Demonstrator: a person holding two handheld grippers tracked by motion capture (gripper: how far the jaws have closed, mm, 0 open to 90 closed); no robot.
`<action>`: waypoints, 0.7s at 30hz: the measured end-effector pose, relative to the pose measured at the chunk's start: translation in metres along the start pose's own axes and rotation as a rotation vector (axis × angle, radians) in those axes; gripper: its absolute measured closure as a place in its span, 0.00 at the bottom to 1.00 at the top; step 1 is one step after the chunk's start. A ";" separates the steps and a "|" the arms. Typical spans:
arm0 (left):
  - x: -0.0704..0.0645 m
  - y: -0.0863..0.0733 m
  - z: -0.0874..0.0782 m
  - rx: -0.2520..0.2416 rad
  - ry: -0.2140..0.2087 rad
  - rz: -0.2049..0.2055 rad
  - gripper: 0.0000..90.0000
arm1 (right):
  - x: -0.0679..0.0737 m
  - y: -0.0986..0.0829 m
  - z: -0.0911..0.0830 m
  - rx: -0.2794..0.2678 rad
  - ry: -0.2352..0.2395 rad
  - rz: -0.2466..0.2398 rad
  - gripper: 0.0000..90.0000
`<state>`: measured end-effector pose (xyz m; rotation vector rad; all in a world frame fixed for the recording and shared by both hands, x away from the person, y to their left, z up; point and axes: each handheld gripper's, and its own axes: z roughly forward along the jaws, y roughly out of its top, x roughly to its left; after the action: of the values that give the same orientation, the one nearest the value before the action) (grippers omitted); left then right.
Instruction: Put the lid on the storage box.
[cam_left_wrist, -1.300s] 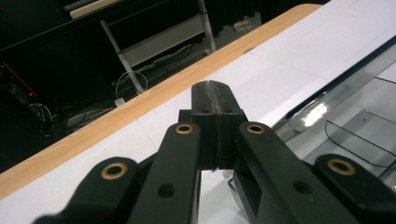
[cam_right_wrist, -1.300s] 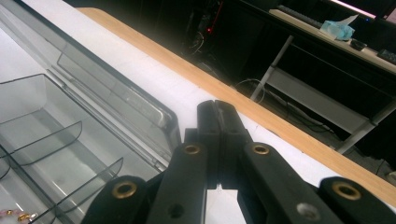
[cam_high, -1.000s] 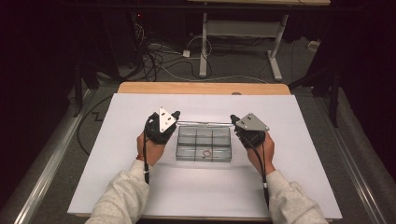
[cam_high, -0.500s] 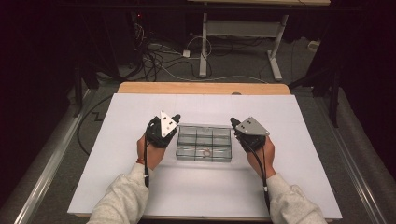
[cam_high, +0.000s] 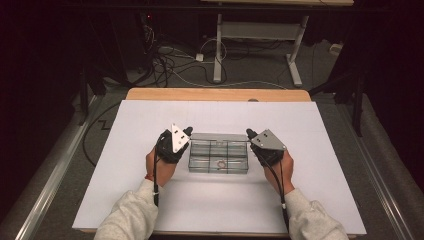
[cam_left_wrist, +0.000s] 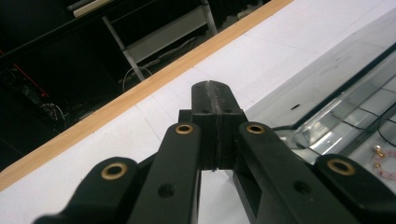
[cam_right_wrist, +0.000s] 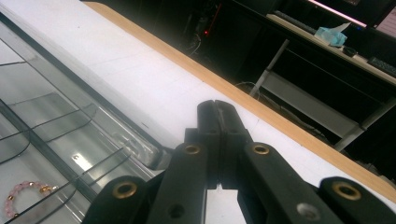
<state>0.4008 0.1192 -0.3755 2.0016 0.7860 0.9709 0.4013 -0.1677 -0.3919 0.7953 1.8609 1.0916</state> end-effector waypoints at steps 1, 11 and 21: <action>0.000 0.000 0.000 0.000 0.000 0.000 0.97 | 0.000 -0.001 0.000 -0.001 0.001 -0.005 1.00; -0.005 -0.006 -0.003 0.007 0.000 0.017 0.97 | 0.005 -0.006 -0.003 0.001 -0.005 -0.005 1.00; -0.008 -0.012 -0.005 0.014 0.001 0.028 0.97 | 0.010 -0.012 -0.006 -0.001 -0.019 -0.020 1.00</action>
<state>0.3903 0.1206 -0.3861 2.0291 0.7693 0.9843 0.3898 -0.1665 -0.4040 0.7819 1.8489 1.0689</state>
